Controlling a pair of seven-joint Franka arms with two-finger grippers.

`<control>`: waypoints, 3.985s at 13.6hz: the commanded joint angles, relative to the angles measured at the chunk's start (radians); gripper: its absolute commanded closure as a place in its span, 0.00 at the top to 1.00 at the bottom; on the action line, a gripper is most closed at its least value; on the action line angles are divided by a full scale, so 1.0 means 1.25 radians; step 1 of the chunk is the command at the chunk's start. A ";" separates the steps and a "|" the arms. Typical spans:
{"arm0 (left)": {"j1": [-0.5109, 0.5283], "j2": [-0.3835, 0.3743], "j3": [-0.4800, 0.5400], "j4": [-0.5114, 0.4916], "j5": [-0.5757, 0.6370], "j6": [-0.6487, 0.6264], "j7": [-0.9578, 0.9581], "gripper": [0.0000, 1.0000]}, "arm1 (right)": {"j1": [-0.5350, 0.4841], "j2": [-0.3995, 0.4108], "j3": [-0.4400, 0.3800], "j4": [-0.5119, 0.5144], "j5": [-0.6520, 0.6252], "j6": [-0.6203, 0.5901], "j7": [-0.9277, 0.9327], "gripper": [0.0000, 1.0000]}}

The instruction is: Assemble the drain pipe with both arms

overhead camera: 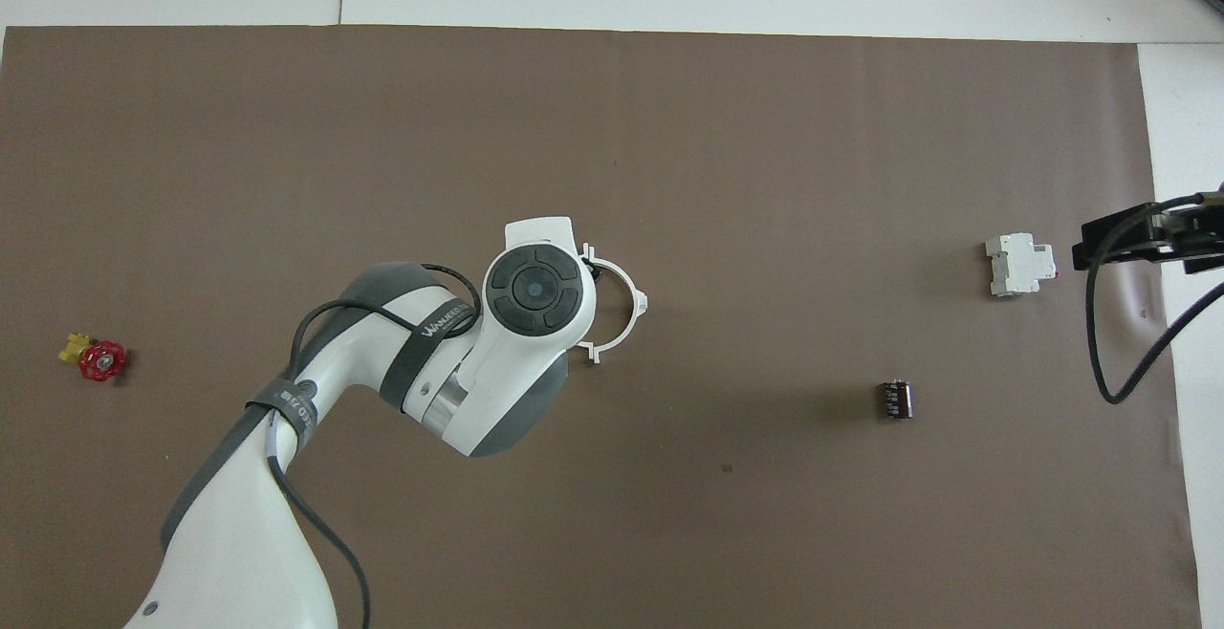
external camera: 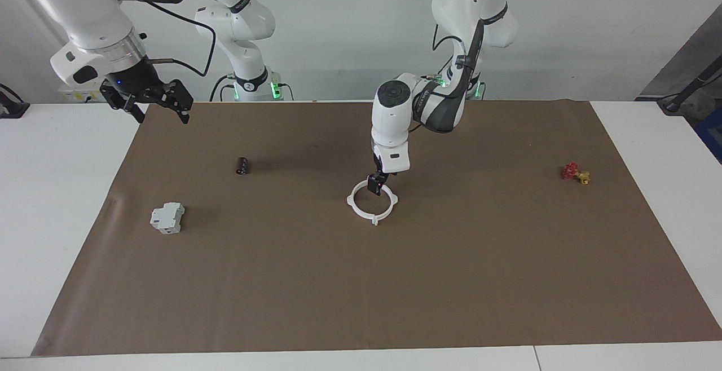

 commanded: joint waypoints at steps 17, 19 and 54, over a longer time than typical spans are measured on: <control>0.546 -0.379 0.003 0.123 0.003 -0.560 1.228 1.00 | -0.005 -0.015 0.000 -0.022 0.012 0.016 -0.020 1.00; 0.543 -0.383 0.003 0.114 0.001 -0.564 1.238 1.00 | -0.005 -0.015 0.000 -0.022 0.012 0.016 -0.020 1.00; 0.427 -0.270 0.043 0.211 -0.017 -0.507 1.178 1.00 | -0.005 -0.015 0.000 -0.022 0.012 0.016 -0.020 1.00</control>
